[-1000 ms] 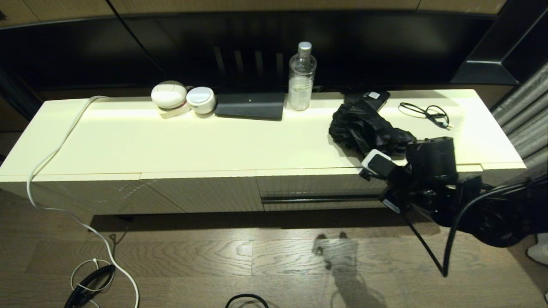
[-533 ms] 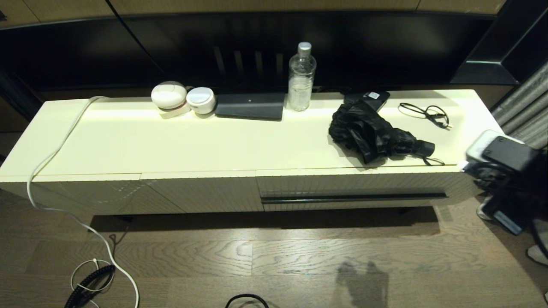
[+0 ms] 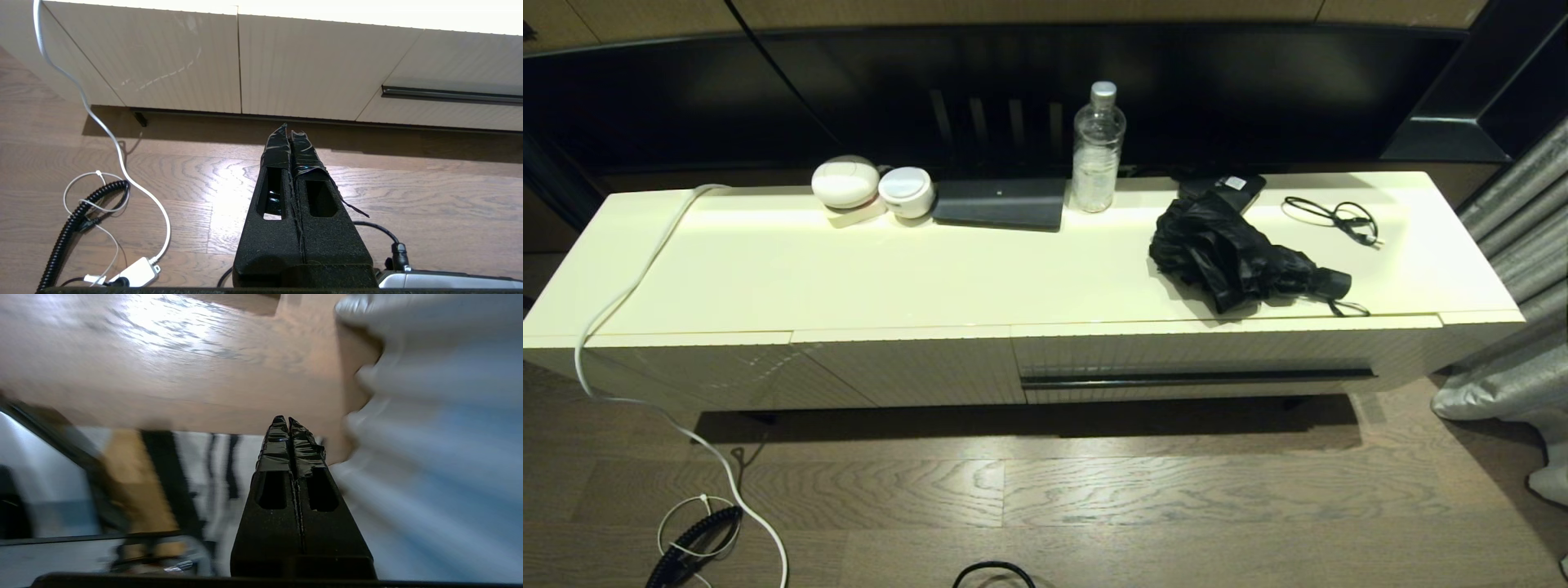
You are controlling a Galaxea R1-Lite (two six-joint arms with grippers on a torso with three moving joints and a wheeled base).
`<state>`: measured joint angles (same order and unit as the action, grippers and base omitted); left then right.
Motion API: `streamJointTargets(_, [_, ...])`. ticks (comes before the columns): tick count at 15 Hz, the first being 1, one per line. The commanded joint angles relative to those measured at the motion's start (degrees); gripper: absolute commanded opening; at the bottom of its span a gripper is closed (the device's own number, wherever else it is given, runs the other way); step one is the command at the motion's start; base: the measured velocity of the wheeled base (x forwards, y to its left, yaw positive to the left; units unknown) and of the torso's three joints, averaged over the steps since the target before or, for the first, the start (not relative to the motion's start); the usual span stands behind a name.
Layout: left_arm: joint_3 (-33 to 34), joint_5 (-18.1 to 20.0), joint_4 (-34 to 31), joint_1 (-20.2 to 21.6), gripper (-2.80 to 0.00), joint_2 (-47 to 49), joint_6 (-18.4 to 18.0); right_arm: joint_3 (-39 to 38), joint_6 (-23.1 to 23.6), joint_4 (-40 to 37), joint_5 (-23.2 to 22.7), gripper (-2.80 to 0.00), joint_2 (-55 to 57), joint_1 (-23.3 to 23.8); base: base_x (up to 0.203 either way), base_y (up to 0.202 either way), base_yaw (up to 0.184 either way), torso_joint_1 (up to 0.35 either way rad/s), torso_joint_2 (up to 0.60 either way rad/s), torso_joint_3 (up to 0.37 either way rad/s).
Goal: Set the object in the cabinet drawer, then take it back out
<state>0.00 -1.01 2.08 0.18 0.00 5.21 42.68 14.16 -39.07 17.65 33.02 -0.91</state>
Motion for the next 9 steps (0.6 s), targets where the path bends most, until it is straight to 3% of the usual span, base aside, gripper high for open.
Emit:
streamJointTargets(1, [0.0, 0.0, 0.0, 0.0, -2.8, -0.1, 0.1, -7.4, -5.1, -0.6, -1.4, -2.8, -14.7, 2.3, 0.0, 0.0, 0.0, 0.0, 0.0, 0.0])
streamJointTargets(3, [0.0, 0.0, 0.0, 0.0, -2.8, -0.1, 0.1, -12.0, -8.1, 0.5, -5.1, -2.8, -19.6, 3.0, 0.0, 0.0, 0.0, 0.0, 0.0, 0.0])
streamJointTargets(6, [0.0, 0.0, 0.0, 0.0, -2.8, -0.1, 0.1, -17.0, -13.8, 4.8, -6.0, -2.8, -26.4, 1.6, 0.0, 0.0, 0.0, 0.0, 0.0, 0.0])
streamJointTargets(9, [0.0, 0.0, 0.0, 0.0, -2.8, -0.1, 0.1, -24.3, -14.8, 9.4, -6.4, -2.8, -33.1, 1.1, 0.0, 0.0, 0.0, 0.0, 0.0, 0.0])
